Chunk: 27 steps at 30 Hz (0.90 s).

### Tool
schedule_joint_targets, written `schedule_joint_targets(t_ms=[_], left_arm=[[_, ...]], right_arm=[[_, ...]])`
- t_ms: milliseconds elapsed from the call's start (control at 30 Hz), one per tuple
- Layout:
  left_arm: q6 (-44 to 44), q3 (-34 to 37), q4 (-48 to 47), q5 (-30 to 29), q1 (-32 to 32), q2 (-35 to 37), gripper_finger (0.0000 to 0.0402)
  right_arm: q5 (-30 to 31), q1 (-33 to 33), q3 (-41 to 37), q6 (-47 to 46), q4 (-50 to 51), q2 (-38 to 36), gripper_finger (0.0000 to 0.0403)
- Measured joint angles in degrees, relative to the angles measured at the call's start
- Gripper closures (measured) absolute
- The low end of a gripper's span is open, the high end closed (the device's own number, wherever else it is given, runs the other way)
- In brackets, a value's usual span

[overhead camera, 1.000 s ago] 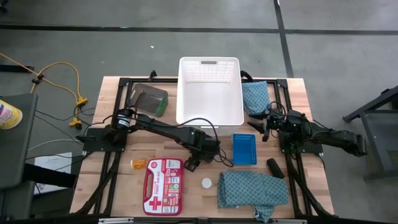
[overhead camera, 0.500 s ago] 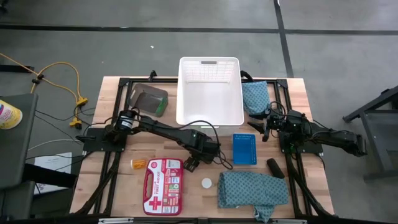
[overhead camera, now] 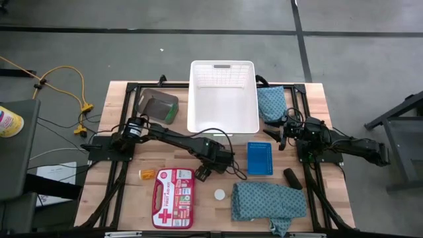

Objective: Pick & place medical supplies in basket/bin
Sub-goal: Put the brown bandage into the black bin

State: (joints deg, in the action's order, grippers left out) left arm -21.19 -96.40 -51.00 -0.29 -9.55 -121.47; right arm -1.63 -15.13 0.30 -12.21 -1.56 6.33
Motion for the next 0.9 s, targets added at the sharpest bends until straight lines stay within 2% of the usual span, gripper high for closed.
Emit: schedule_joint_targets(t_ms=[133,533,900], left_arm=[[0.0,0.0,0.0,0.0,0.0,0.0,0.0168],[0.1,0.0,0.3,-0.9,-0.1,0.0,0.0242],[0.9,0.0,0.3,-1.5,-0.5,0.0,0.0249]], right_arm=[[0.0,0.0,0.0,0.0,0.0,0.0,0.0211],[0.0,0.0,0.0,0.0,0.0,0.0,0.0211],[0.0,0.0,0.0,0.0,0.0,0.0,0.0211]])
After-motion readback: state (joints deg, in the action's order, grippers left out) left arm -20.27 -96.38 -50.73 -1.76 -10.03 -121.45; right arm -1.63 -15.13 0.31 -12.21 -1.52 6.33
